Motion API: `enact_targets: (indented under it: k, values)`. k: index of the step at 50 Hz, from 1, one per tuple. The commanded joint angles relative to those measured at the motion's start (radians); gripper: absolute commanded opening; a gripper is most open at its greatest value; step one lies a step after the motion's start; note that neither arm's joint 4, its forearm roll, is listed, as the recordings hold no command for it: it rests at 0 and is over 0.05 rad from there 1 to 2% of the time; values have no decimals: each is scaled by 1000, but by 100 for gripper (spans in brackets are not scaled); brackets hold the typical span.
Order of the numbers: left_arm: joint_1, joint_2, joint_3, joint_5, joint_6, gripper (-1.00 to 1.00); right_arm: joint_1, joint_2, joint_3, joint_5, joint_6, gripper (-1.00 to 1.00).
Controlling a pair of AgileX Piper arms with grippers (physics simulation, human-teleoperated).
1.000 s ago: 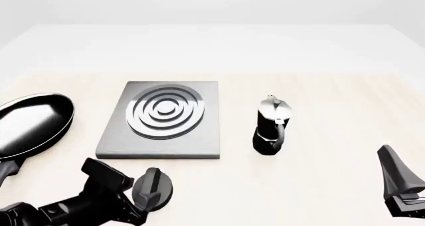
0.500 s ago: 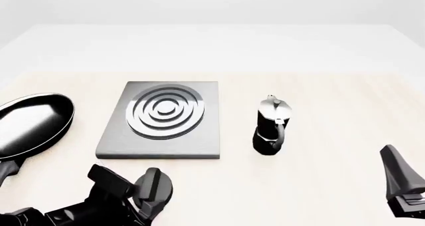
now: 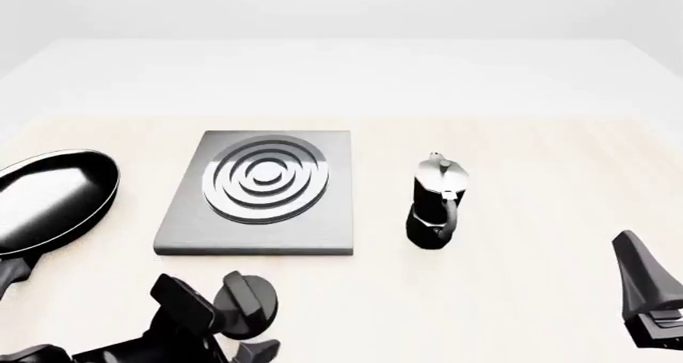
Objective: Turn on the stove and put the frying pan on it.
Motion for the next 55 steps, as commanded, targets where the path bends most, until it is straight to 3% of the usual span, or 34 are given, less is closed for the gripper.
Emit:
enact_targets:
  k: [1,35,45,55]
  values:
    - [-58,-88,-33,96,-9,100,0,7,-3,-5,2,100]
    - [-100,-247,-121,275,23,100,-15,-11,-18,20,8,100]
    - [-75,-538,-201,570,58,100,-14,-11,-27,24,9,100]
    - [3,-807,-376,942,123,100,4,-11,-30,24,10,100]
